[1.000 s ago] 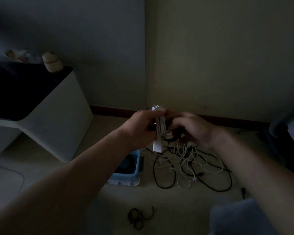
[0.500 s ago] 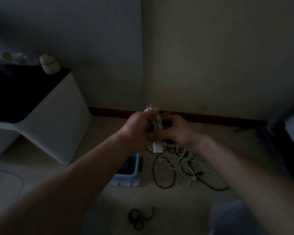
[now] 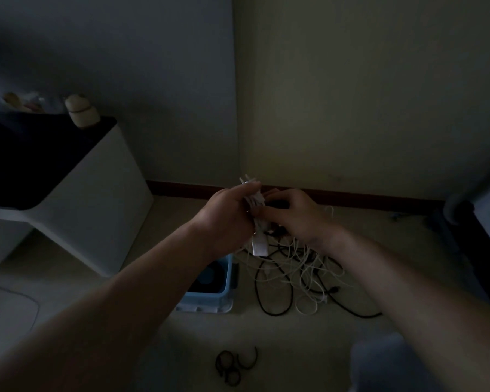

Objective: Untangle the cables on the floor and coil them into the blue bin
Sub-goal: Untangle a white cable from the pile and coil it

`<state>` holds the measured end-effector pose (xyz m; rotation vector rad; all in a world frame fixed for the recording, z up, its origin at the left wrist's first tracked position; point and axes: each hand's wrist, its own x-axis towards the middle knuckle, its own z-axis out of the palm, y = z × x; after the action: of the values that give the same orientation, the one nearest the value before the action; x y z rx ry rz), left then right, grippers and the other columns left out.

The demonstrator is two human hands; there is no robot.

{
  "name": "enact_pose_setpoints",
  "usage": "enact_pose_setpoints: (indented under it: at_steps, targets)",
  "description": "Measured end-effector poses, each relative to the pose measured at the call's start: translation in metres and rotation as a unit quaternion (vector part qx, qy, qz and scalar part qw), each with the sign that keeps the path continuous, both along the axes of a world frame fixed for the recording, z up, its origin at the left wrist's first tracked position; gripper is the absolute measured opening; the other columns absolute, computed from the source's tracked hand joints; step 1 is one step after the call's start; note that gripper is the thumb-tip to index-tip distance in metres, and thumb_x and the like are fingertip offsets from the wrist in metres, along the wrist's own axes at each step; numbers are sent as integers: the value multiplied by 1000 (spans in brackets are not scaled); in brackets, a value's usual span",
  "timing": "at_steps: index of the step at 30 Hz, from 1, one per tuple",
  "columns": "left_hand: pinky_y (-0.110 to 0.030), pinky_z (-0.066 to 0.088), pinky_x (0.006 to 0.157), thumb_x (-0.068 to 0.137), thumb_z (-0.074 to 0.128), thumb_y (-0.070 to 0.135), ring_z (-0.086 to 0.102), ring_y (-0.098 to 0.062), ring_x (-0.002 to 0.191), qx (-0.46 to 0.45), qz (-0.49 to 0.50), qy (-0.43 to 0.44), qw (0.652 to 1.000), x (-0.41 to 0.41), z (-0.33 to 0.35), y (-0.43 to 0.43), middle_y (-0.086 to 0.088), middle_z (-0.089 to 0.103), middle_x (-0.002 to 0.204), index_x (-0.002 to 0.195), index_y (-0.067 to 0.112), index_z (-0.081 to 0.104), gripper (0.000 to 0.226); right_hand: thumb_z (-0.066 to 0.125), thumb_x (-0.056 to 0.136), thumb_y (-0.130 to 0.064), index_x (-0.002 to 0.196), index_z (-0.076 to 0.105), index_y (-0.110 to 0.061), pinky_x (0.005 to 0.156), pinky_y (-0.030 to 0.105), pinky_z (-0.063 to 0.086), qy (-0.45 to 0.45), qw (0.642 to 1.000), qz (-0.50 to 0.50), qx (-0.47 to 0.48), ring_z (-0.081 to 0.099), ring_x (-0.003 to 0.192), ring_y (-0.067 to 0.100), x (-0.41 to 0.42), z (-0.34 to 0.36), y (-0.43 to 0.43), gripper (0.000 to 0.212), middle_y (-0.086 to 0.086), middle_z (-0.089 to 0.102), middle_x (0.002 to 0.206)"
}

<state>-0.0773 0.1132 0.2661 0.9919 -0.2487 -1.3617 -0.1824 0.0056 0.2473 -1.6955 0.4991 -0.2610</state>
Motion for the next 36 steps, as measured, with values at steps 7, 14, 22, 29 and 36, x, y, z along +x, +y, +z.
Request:
enact_pose_setpoints:
  at_steps: [7,14,22,29,36]
  targets:
    - [-34,59,77,105,42,22,72,-22,85,3,23,-37,999,-2,-3,0,-14,73,95,111,-2,61,31,72,87,-32,88,75,-17,60,24,52,13,999,43,-10,63,63,10,-6,5,-9,15,-6,68,69]
    - [-30,59,66,104,45,22,73,-22,77,18,18,-52,998,-5,-1,1,-16,73,86,110,-9,61,35,76,84,-27,90,75,-15,63,25,53,29,998,45,37,64,70,13,-5,3,-9,13,-14,71,76]
    - [-32,56,81,103,41,30,70,-21,89,46,-61,-61,995,8,11,12,-13,71,101,122,-4,60,43,78,76,-36,76,76,-23,67,32,50,37,990,63,121,60,67,12,-3,3,-5,13,0,67,74]
    - [-31,58,89,101,48,10,70,-27,104,74,-31,-166,983,15,1,19,-22,70,115,118,-5,65,28,78,78,-27,84,73,-13,57,26,53,49,991,28,118,64,67,16,-4,4,-12,16,6,70,79]
    - [-19,56,72,101,50,12,72,-13,85,47,-47,-248,966,12,-3,22,-11,75,97,117,2,66,24,78,69,-35,90,73,-13,57,28,54,45,991,5,124,68,67,16,-2,4,-11,32,5,72,77]
